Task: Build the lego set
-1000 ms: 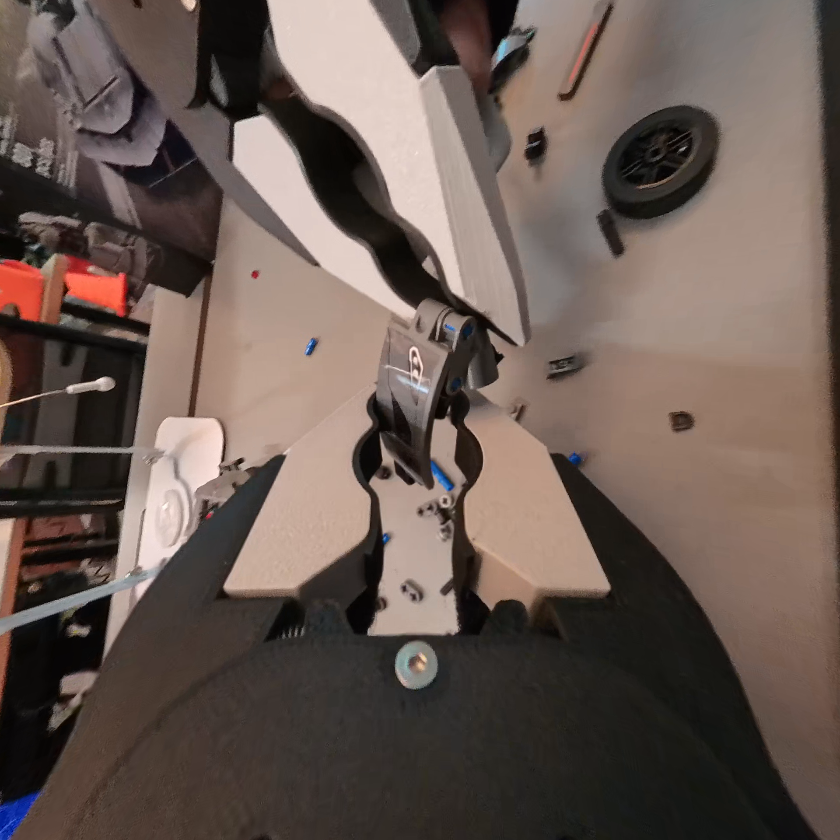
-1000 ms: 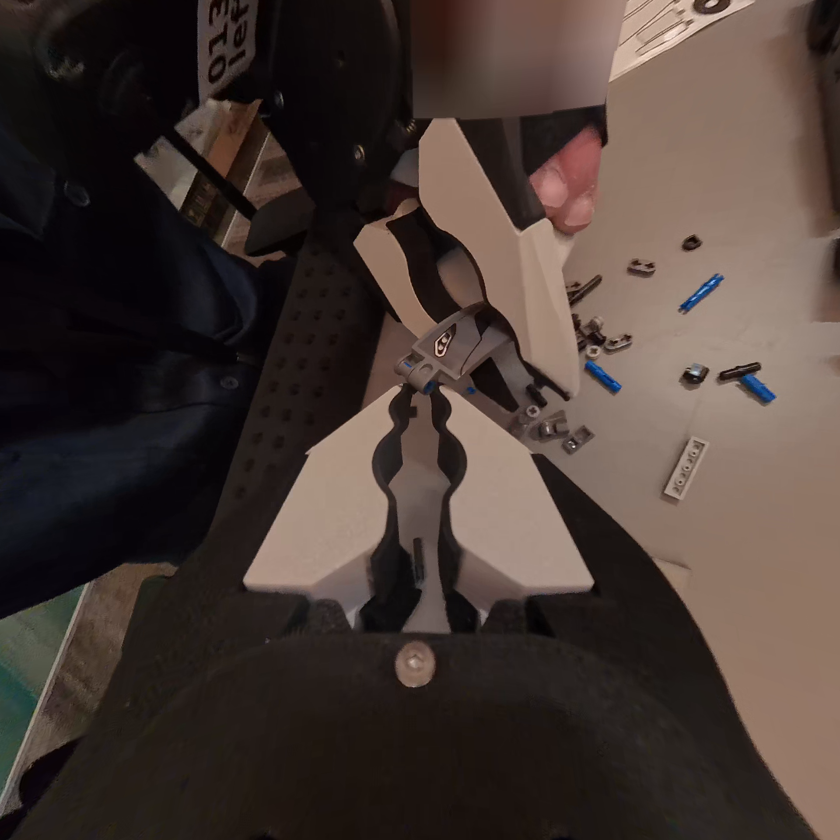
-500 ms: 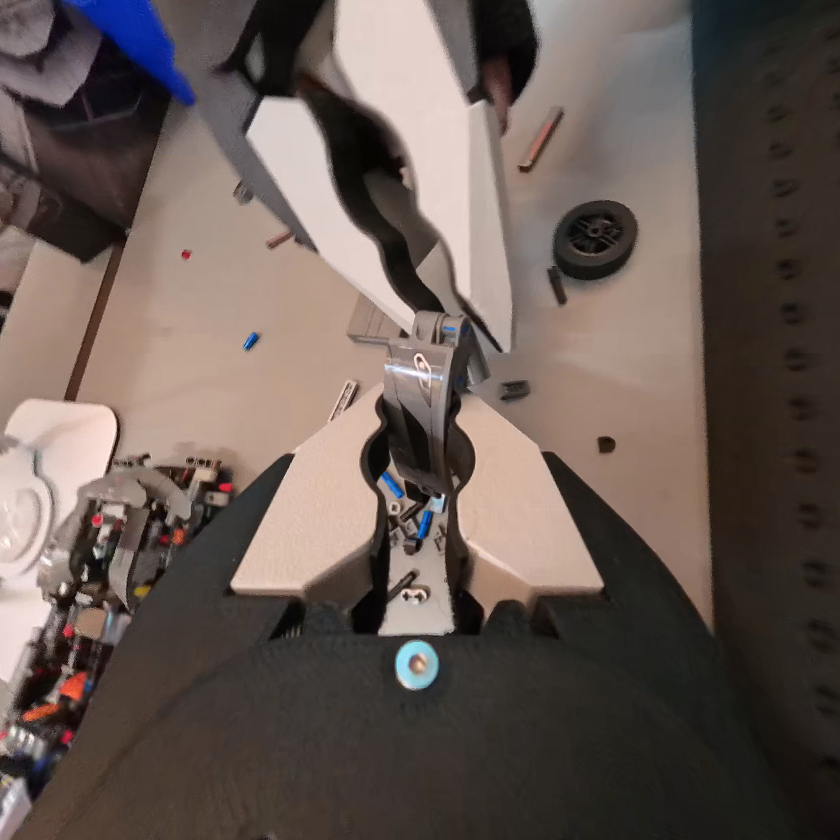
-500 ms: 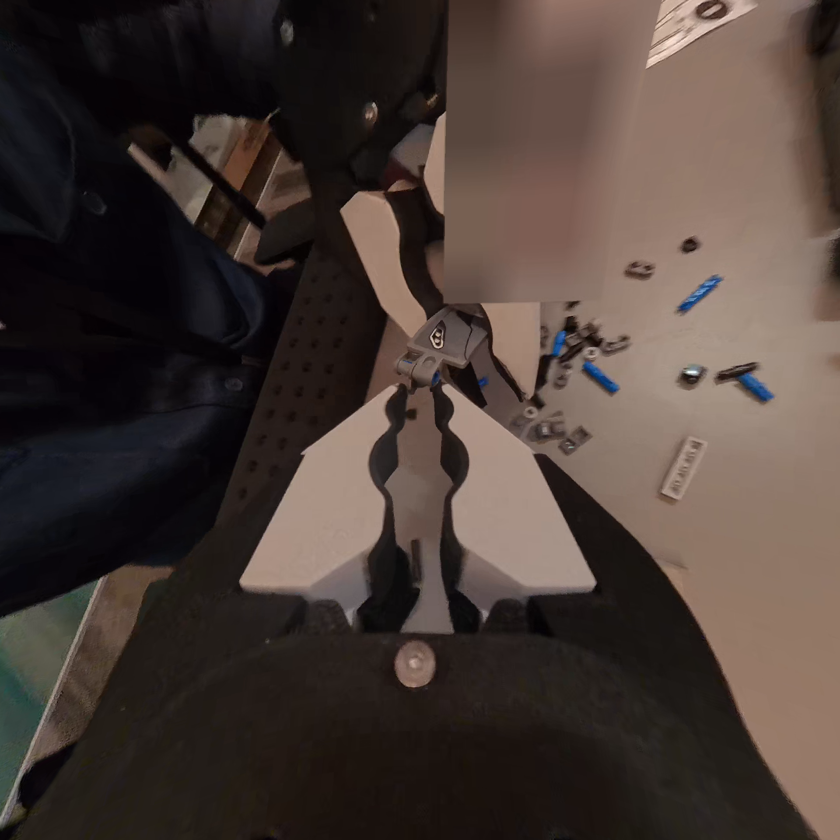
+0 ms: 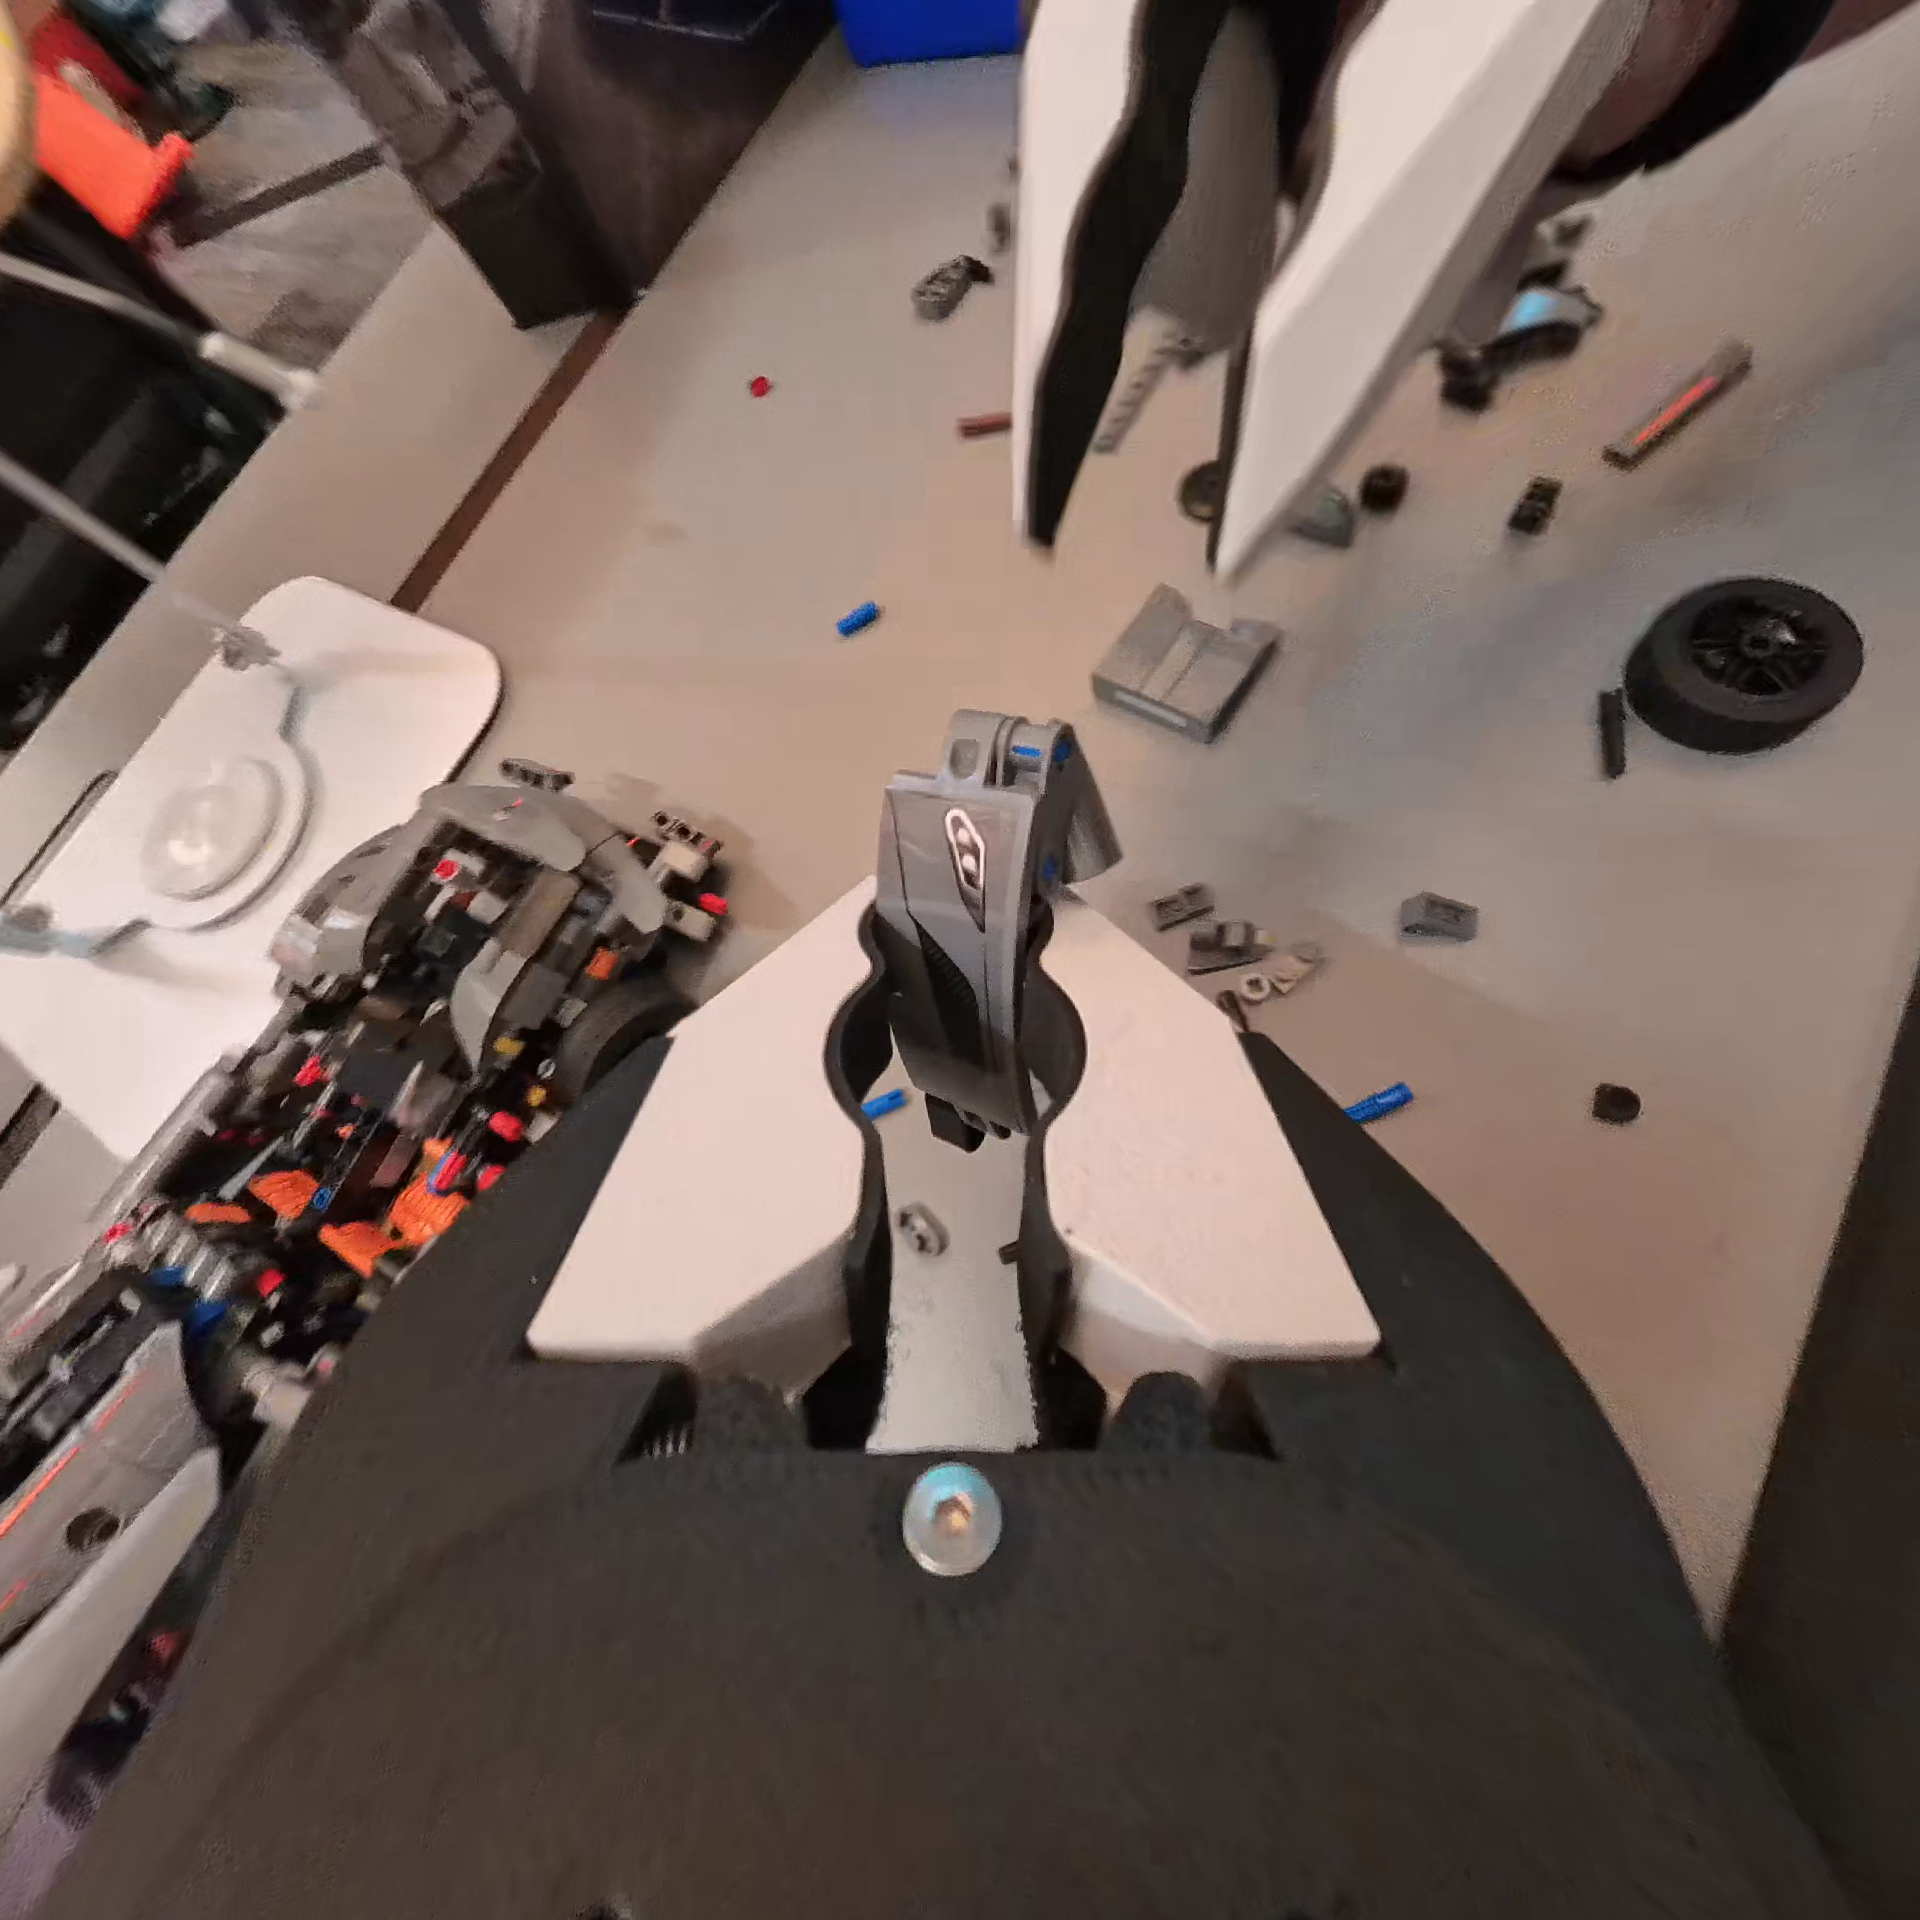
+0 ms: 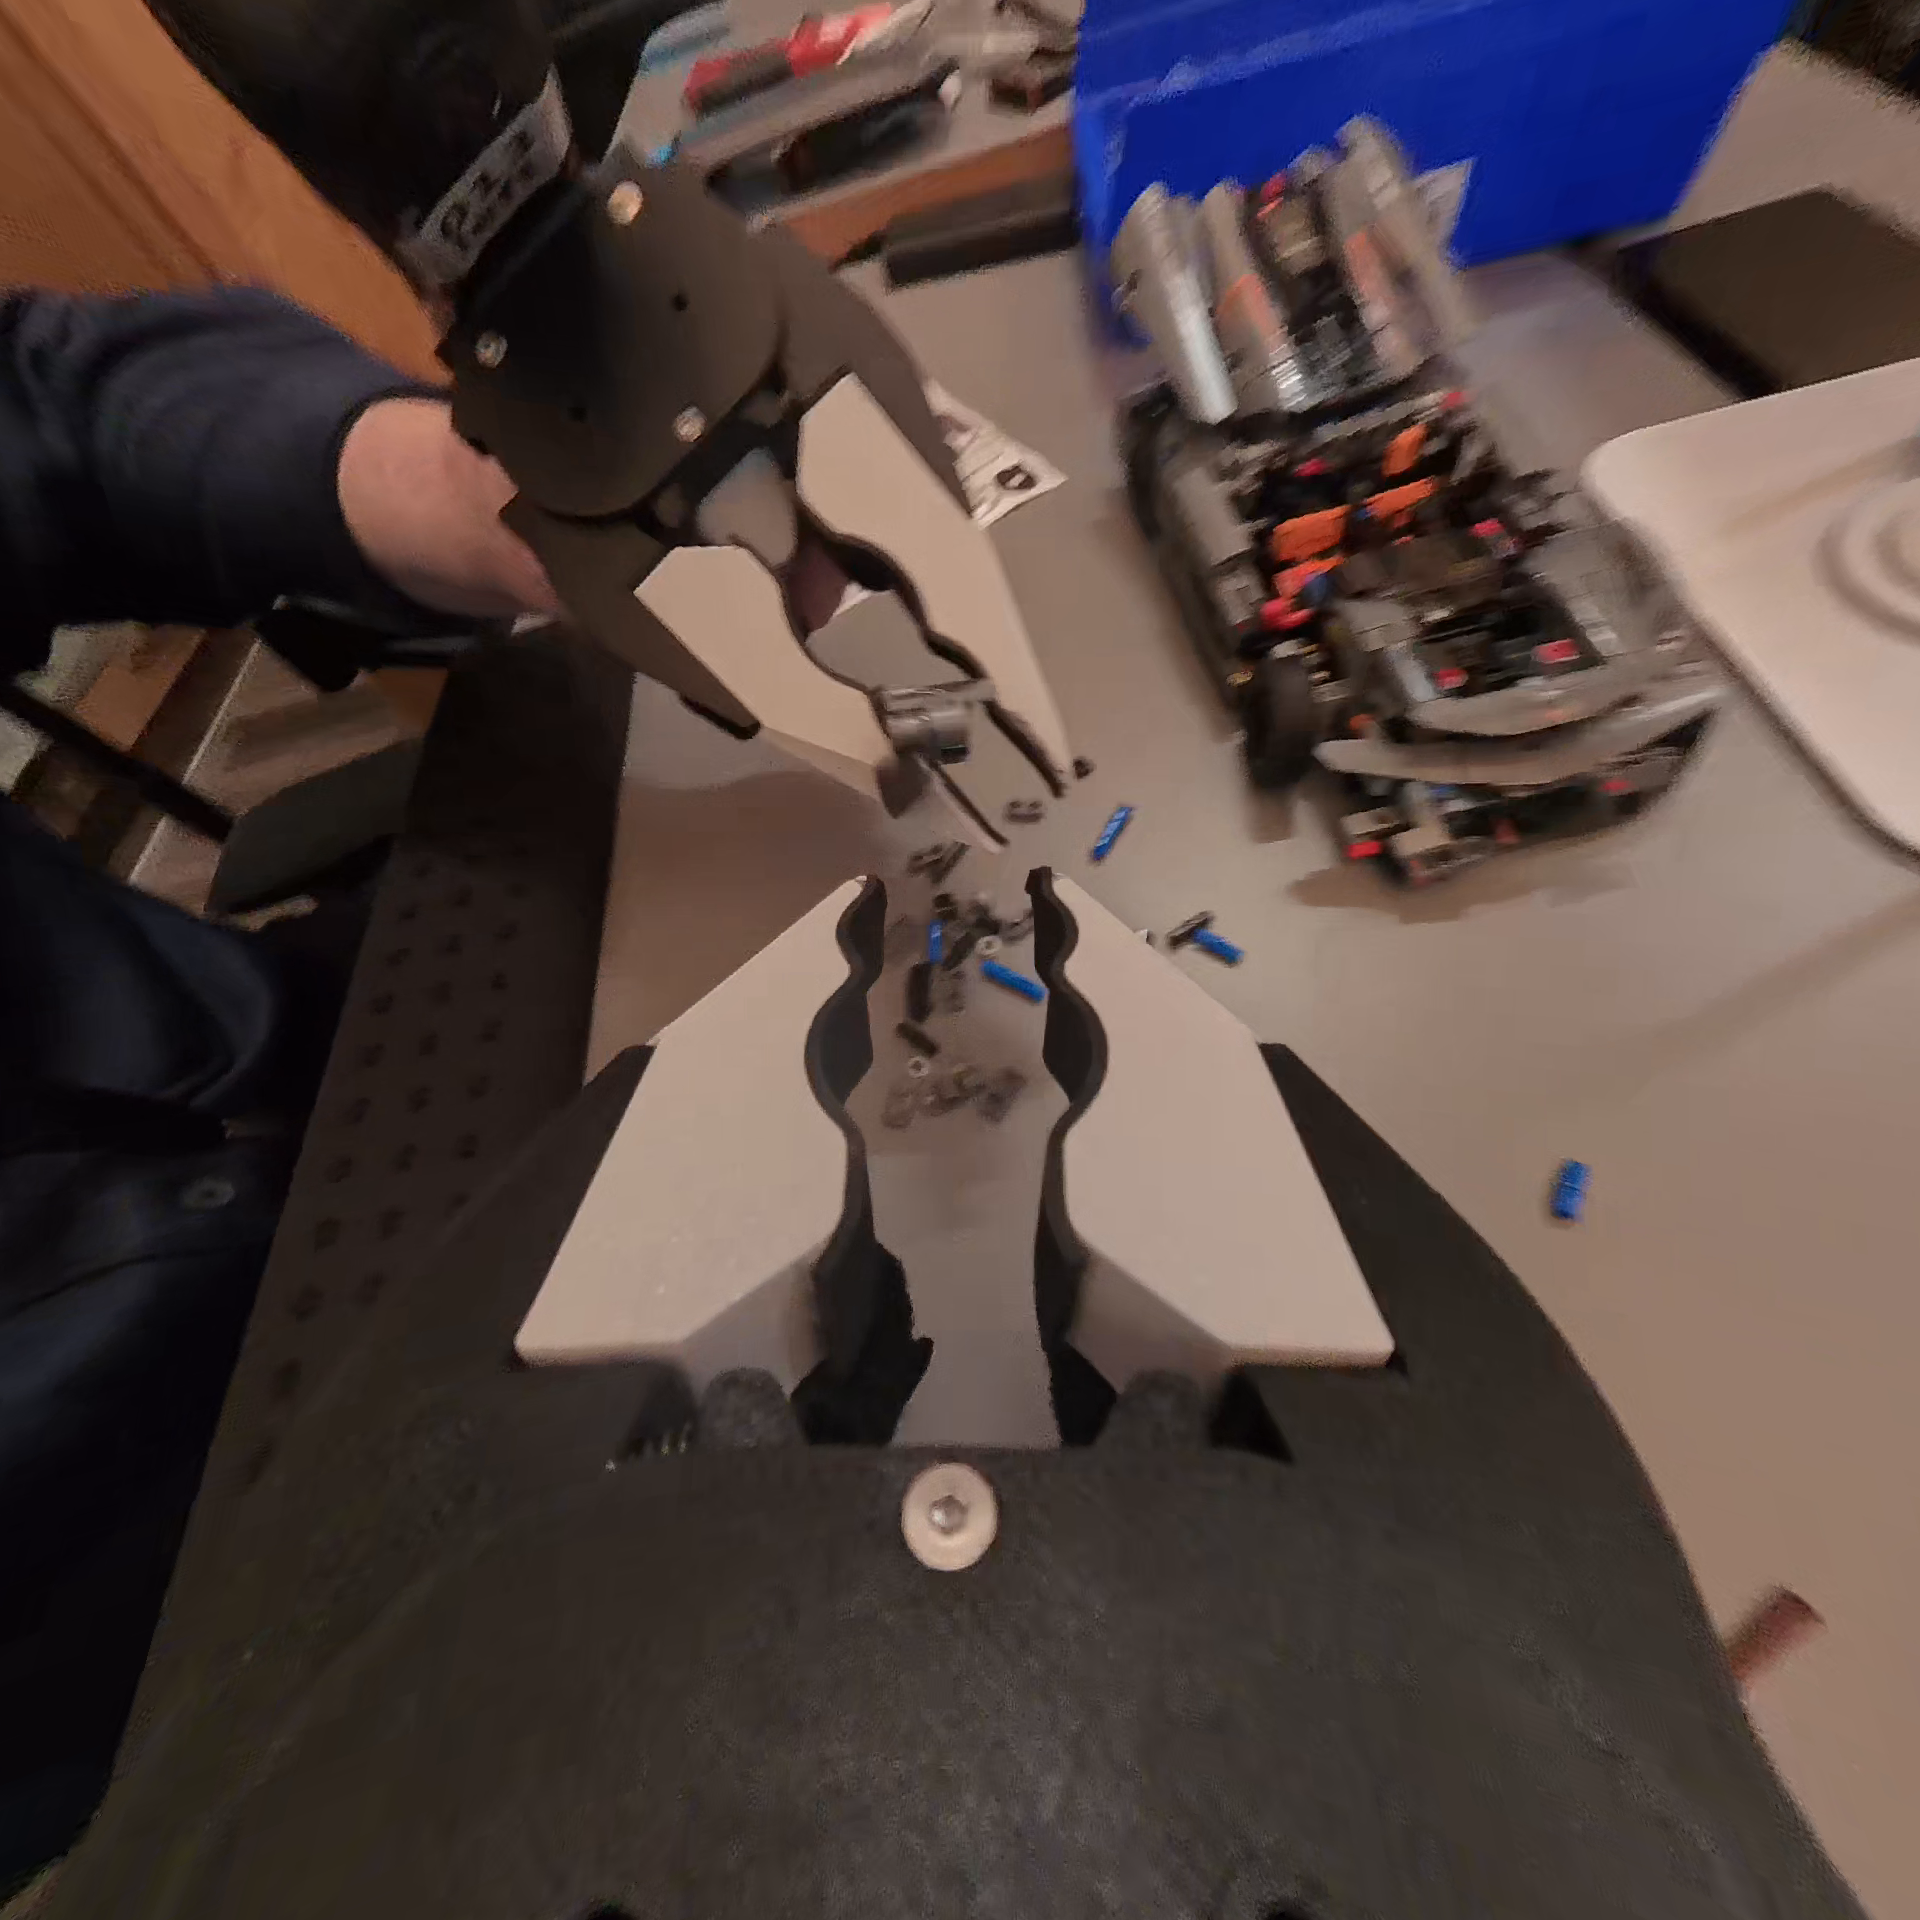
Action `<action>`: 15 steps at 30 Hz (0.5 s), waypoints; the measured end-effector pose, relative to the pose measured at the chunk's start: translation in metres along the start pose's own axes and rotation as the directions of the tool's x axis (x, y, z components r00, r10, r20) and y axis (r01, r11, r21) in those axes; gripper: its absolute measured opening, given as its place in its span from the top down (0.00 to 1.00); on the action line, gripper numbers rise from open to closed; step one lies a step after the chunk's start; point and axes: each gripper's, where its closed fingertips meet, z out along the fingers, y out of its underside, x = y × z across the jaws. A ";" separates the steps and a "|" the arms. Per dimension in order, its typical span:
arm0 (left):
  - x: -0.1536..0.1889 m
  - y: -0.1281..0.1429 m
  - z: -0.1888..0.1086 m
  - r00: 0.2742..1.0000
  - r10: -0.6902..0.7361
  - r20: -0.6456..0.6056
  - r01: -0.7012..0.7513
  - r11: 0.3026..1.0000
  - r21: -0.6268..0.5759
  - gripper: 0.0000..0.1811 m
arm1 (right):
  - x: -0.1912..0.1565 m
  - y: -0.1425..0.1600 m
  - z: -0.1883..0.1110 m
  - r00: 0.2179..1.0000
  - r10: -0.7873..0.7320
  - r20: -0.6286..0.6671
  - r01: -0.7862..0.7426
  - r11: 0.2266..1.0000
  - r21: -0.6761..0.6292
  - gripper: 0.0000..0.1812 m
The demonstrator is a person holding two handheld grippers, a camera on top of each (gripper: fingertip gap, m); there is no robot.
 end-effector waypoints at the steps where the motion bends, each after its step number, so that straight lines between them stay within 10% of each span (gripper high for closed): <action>1: -0.004 0.000 -0.002 1.000 -0.027 0.010 0.027 1.000 0.006 0.91 | 0.010 -0.009 -0.012 0.999 0.003 -0.045 -0.001 0.999 0.045 0.85; 9: -0.028 -0.003 -0.014 0.991 -0.112 0.080 0.108 0.993 0.056 0.91 | 0.074 -0.067 -0.142 0.931 0.100 -0.352 0.078 0.887 0.456 0.87; 15: -0.032 -0.005 -0.016 0.988 -0.121 0.098 0.114 0.991 0.071 0.91 | 0.075 -0.059 -0.127 0.935 0.093 -0.342 0.061 0.908 0.415 0.86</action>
